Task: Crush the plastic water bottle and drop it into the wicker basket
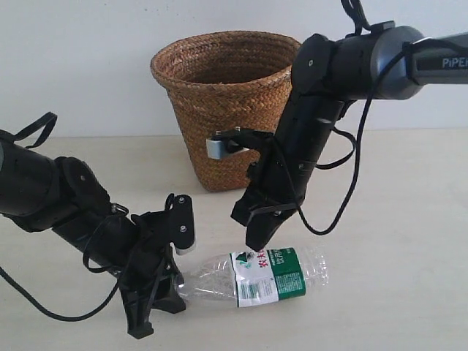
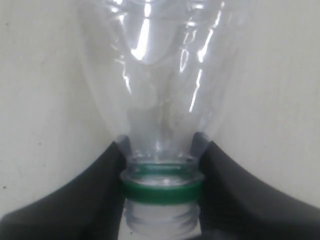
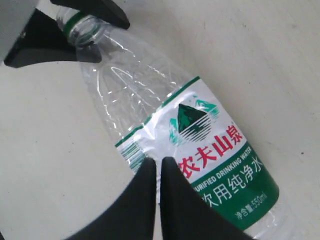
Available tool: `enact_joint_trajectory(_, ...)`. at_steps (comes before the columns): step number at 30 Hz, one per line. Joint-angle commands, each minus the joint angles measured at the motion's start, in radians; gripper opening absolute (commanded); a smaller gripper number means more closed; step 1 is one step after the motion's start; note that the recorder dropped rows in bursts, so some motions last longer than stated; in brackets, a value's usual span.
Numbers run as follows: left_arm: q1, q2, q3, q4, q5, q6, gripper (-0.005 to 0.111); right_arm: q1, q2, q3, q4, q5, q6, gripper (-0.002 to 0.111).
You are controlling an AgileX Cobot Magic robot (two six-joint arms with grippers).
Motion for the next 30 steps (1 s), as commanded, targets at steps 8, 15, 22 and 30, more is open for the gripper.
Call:
enact_joint_trajectory(8,-0.005,0.007,0.003,0.014,0.011,0.001,0.004,-0.005,-0.007,0.115,-0.122,-0.101,-0.005,0.000)
enact_joint_trajectory(15,-0.005,0.007,0.003,0.014,0.011,0.001,0.004,-0.005,0.108,0.121,-0.173,-0.137,-0.007,0.000)
enact_joint_trajectory(22,-0.005,0.007,0.003,0.014,0.011,0.001,0.004,-0.005,0.215,0.121,-0.198,-0.178,-0.003,0.000)
enact_joint_trajectory(30,-0.005,0.007,0.003,0.014,0.021,0.001,0.004,-0.005,0.190,0.099,-0.196,-0.151,0.042,0.000)
